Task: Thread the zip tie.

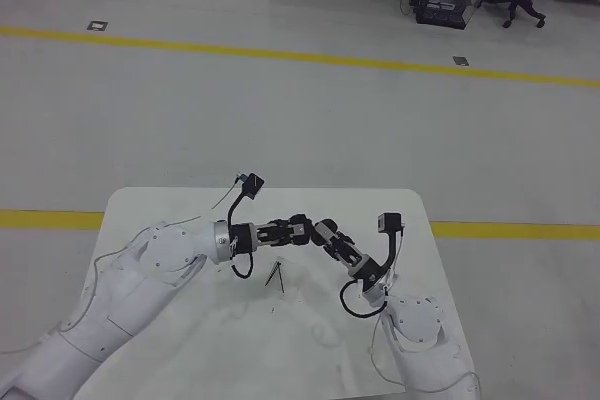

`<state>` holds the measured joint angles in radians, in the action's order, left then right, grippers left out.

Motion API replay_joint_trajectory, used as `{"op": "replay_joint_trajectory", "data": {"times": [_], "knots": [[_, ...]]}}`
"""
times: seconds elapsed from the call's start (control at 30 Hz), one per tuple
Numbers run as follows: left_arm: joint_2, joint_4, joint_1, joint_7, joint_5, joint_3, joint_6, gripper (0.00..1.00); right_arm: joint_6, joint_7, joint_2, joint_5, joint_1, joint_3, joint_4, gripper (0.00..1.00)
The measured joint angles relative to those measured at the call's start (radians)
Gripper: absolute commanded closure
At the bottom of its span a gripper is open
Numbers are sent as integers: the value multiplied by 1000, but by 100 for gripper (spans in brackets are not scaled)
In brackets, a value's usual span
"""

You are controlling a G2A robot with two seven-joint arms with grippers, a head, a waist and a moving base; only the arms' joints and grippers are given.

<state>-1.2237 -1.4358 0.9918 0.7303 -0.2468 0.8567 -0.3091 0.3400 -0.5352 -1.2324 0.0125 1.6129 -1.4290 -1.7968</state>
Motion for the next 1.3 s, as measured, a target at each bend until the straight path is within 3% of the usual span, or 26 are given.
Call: {"op": "replay_joint_trajectory", "data": {"times": [0.27, 0.53, 0.57, 0.6, 0.87, 1.3], "knots": [[1, -1, 0, -1, 2, -1, 4, 100, 0, 1, 3, 1, -1, 3, 1, 100], [1, 10, -3, 0, 0, -3, 2, 100, 0, 0, 7, -2, -3, 8, 3, 100], [1, 11, -4, 0, 0, -3, 2, 100, 0, -3, 7, -2, -3, 8, 3, 57], [1, 13, -4, -1, 1, -3, 2, 100, 0, -6, 8, -3, -4, 9, 4, 0], [3, 24, -8, -6, 8, 1, 1, 100, 0, -14, 14, -4, -7, -2, 3, 0], [4, 32, -10, -19, 4, 8, -4, 100, 0, 23, 26, -4, 15, -73, 8, 0]]}}
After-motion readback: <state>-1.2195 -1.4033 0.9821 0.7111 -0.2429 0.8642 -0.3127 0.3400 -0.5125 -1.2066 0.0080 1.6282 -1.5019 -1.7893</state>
